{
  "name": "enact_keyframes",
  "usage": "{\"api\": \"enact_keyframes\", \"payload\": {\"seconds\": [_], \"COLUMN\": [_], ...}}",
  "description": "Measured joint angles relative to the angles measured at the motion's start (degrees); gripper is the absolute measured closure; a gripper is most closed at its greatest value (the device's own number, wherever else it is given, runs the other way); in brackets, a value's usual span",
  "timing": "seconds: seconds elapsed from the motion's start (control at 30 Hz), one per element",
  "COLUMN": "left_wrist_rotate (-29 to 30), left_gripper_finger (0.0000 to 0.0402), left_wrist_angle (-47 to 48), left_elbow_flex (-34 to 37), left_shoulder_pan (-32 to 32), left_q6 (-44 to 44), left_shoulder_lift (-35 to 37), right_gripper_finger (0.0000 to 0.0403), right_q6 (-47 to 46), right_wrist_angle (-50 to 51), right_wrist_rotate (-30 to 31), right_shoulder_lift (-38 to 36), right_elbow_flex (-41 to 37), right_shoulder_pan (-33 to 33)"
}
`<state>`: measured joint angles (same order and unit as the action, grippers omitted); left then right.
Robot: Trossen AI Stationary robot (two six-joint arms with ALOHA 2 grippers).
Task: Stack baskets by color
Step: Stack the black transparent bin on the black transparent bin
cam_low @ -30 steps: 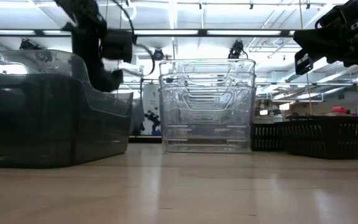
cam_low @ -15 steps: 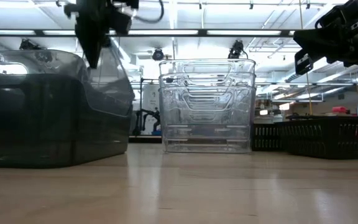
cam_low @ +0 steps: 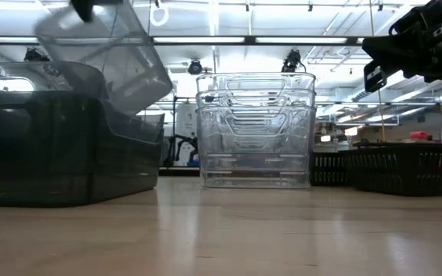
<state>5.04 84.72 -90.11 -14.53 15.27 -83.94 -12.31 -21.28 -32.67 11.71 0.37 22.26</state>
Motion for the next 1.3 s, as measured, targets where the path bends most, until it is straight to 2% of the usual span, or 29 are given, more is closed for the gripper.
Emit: {"api": "enact_keyframes", "payload": {"seconds": [0.13,0.27,0.6,0.73,1.0,1.3], "left_wrist_rotate": [0.64,4.86,8.72,11.43,11.14,5.4], "left_gripper_finger": [0.0395,0.0395,0.0395,0.0395,0.0395,0.0395], "left_wrist_angle": [-2.32,-3.9,-9.84,-9.72,-7.3,-5.62], "left_elbow_flex": [0.0,0.0,0.07,0.04,0.09,0.07], "left_shoulder_pan": [-7.48,-13.9,-23.93,-25.97,-28.73,-27.79], "left_q6": [5.58,10.45,19.42,22.88,27.16,27.53], "left_shoulder_lift": [0.0,0.0,-0.44,-1.66,-8.01,-12.9], "right_gripper_finger": [0.0389,0.0389,0.0389,0.0389,0.0389,0.0389], "right_q6": [0.0,-0.01,0.0,0.01,0.01,-0.01], "right_wrist_angle": [0.0,0.0,0.0,0.02,-0.01,0.01], "right_wrist_rotate": [0.0,0.0,0.0,0.0,0.0,0.01], "right_shoulder_lift": [-0.01,-0.01,0.01,-0.01,0.01,0.0], "right_elbow_flex": [-0.01,-0.01,0.0,-0.01,0.0,-0.01], "right_shoulder_pan": [0.0,0.0,0.0,0.0,0.0,0.0]}}
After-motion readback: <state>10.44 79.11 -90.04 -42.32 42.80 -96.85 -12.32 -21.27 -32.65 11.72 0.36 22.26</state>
